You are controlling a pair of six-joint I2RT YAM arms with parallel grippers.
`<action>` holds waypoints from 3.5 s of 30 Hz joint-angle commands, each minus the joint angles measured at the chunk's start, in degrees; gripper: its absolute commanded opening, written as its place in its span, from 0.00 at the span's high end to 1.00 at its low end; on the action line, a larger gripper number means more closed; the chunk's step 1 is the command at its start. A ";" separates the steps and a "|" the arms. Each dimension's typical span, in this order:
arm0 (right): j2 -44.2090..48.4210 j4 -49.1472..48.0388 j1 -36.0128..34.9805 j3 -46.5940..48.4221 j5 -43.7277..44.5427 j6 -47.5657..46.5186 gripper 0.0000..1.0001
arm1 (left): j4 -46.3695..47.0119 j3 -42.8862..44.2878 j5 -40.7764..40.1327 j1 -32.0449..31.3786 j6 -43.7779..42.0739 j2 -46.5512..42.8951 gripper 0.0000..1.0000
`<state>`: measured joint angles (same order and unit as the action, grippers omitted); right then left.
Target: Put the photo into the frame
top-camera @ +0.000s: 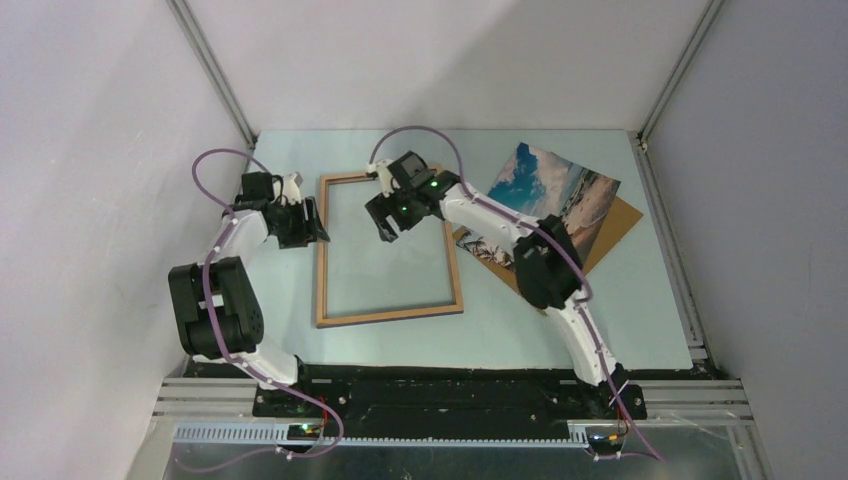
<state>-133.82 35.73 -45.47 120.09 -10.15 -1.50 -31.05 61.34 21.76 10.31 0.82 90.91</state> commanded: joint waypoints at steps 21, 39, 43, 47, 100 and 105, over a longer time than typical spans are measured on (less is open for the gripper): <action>28.81 -6.24 8.94 -47.19 -9.54 -4.98 0.17 | 0.28 0.24 1.24 0.18 -5.00 -0.43 0.09; 26.25 -7.68 5.49 -47.85 -20.22 -2.42 0.19 | -0.99 0.46 -0.21 -1.34 -7.76 -3.12 0.07; 27.36 -7.14 5.34 -47.85 -22.36 -2.88 0.19 | -1.27 1.24 -0.36 -2.72 -7.76 -3.27 0.07; 29.34 -6.11 5.75 -47.86 -22.20 -4.01 0.19 | -1.79 2.41 -0.12 -4.72 -7.71 -3.20 0.07; 37.53 -14.65 61.29 -59.83 -12.36 4.59 0.21 | -1.27 67.20 1.10 -41.51 16.91 49.95 0.06; 35.02 -13.69 61.64 -59.14 -11.89 5.17 0.21 | 0.12 68.44 3.77 -41.45 22.42 52.55 0.06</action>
<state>-97.23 22.35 15.88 59.57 -23.27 2.85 -33.01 126.82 22.81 -31.07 17.08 142.54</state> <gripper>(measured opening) 0.787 0.943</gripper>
